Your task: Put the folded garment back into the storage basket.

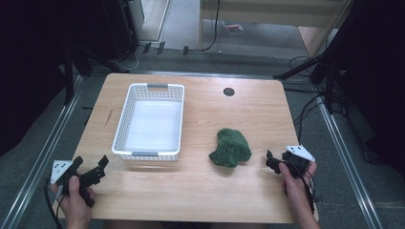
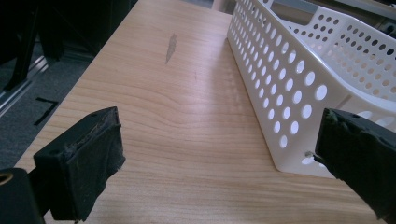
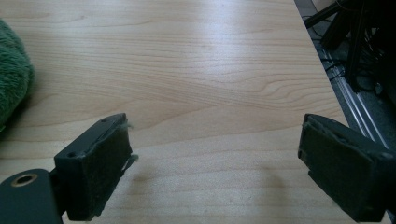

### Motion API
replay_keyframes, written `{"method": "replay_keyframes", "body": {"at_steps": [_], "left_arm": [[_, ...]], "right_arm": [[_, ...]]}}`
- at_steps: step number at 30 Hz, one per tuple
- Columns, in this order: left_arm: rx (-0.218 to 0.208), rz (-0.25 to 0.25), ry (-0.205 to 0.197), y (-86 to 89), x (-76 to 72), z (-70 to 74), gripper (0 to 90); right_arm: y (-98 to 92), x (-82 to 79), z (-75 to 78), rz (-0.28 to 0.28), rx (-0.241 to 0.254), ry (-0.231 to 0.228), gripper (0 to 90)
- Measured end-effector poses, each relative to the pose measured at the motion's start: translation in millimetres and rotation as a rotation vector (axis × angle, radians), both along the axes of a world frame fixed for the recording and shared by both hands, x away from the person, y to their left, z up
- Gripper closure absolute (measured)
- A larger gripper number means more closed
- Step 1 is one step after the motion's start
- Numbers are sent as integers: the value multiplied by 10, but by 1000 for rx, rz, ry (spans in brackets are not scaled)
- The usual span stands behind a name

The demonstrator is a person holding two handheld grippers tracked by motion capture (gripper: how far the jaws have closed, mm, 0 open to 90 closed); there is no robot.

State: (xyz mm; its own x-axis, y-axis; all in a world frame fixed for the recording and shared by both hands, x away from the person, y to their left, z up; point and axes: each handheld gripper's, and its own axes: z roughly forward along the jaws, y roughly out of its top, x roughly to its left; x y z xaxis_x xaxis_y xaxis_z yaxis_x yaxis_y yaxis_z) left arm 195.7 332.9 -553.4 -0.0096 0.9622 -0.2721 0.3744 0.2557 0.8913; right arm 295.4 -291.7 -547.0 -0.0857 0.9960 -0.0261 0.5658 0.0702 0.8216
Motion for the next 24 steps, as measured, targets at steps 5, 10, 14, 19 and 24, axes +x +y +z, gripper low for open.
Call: {"method": "replay_keyframes", "body": {"at_steps": [5, 10, 14, 19, 24], "left_arm": [[-15, -6, 7, 14, -1, 29, 19], [-31, -12, -6, -5, -4, 112, 19], [-33, -24, -12, -50, 11, 188, 19], [-9, -34, -12, -123, 11, 335, 19], [5, -41, -10, -207, 14, 468, 19]], "right_arm": [[-4, -6, 1, 2, 3, -6, 74], [-18, 0, 0, -2, 17, 7, 59], [-3, 0, -2, 4, 0, 7, 59], [-5, -3, -2, 3, 7, 4, 72], [-1, -8, 0, 0, 1, 2, 76]]}}
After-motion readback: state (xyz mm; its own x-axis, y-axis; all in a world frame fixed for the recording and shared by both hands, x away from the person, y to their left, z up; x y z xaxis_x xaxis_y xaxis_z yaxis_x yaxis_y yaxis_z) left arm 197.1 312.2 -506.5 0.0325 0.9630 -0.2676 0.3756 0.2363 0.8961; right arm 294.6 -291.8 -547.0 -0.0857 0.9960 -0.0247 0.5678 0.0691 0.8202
